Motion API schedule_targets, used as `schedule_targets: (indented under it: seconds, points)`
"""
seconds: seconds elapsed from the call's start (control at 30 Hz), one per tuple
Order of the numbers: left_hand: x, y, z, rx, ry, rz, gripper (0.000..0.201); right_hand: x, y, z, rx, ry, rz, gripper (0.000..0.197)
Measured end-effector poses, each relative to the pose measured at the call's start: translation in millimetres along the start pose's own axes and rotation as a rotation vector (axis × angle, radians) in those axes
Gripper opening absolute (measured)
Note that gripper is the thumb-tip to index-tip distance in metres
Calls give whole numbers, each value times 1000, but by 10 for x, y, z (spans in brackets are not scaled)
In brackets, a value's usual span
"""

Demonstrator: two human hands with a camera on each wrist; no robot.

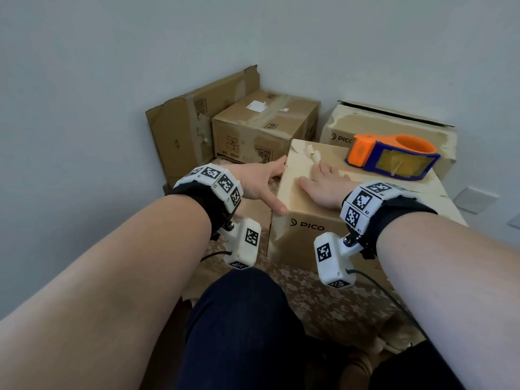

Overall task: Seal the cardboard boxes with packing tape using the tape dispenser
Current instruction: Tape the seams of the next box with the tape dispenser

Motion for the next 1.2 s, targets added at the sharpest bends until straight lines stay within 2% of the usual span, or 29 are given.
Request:
schedule_targets:
  seconds: [0.2,0.47,0.6,0.73,0.83,0.93,1.0,1.07,1.2]
  points:
    - [-8,-15,-18,10,21,0,134,-9,22,-202,5,-50,-83,60]
    - [51,-23,30,-4,-9,-12,140,123,-42,-270,-40,-94,-235,51]
    - [126,-11,85,-20,-50,-9,140,263,-132,-255,-71,-110,-242,48]
    - [198,-18,92,-3,-86,-39,128,319,-182,-239,-45,-131,-247,50]
    - [230,10,31,104,-122,-86,108,292,-121,-251,-41,-126,-256,55]
    - [198,-25,-28,221,-154,21,70,263,-136,-274,-11,-93,-235,56]
    - [149,-25,-115,452,-174,95,53,207,-151,-314,40,-57,-212,56]
    - [98,-1,-170,636,-167,133,50,145,-160,-347,78,-26,-198,56]
    - [-25,48,-196,903,-66,124,59,53,-177,-453,131,59,-183,55]
Point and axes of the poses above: each hand's wrist, its own x-axis away from the middle knuckle, its own y-axis out of the palm, z = x × y, the point moved 4 cm from there along -x, towards the middle knuckle, and after that the axes turned 14 degrees about -x, right-handed, at the moved point
